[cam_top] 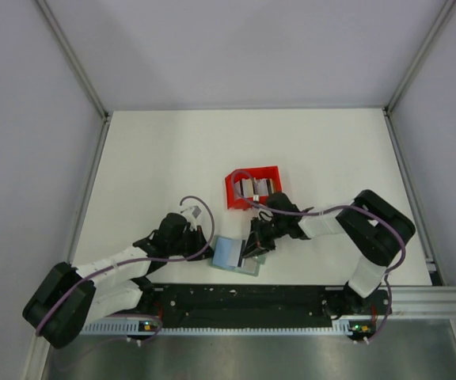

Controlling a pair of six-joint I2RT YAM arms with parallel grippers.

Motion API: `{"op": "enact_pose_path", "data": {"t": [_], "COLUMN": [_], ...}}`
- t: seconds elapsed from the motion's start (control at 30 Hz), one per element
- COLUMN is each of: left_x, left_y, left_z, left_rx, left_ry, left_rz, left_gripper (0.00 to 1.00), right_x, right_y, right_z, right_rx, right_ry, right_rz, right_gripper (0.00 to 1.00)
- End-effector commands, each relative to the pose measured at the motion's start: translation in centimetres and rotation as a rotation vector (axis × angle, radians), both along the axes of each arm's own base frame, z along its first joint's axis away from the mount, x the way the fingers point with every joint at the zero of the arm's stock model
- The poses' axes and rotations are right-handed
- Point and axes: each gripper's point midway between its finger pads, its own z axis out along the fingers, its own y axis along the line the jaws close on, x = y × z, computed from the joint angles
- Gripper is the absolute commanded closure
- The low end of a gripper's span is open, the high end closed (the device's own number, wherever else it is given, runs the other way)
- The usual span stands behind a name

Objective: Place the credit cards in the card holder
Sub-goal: Insert the credit card into the card holder.

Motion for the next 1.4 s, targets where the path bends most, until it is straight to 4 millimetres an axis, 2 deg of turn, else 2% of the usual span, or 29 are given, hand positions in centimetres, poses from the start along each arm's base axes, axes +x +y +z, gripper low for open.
{"op": "enact_pose_path", "data": {"t": [0.0, 0.2, 0.47, 0.9, 1.37], "left_x": [0.5, 0.9, 1.1, 1.1, 0.8], "left_y": [-0.4, 0.0, -0.3, -0.5, -1.3], "left_z": [0.8, 0.5, 1.0, 1.3, 2.2], "left_rx": [-0.011, 0.009, 0.002, -0.006, -0.053], "left_ry": [-0.038, -0.041, -0.054, -0.076, -0.103], "left_rz": [-0.017, 0.017, 0.003, -0.018, -0.059], "left_gripper": [1.0, 1.0, 1.0, 1.0, 1.0], "right_x": [0.4, -0.1, -0.7, -1.3, 0.9], "right_y": [-1.1, -1.7, -2.2, -2.8, -1.2], "right_z": [-0.9, 0.0, -1.3, -1.8, -2.2], "right_rx": [-0.07, -0.075, -0.102, -0.144, -0.191], "right_ry": [-0.024, -0.042, -0.004, 0.013, -0.007], "right_rz": [-0.014, 0.003, -0.009, 0.043, -0.041], "right_gripper": [1.0, 1.0, 1.0, 1.0, 1.0]}}
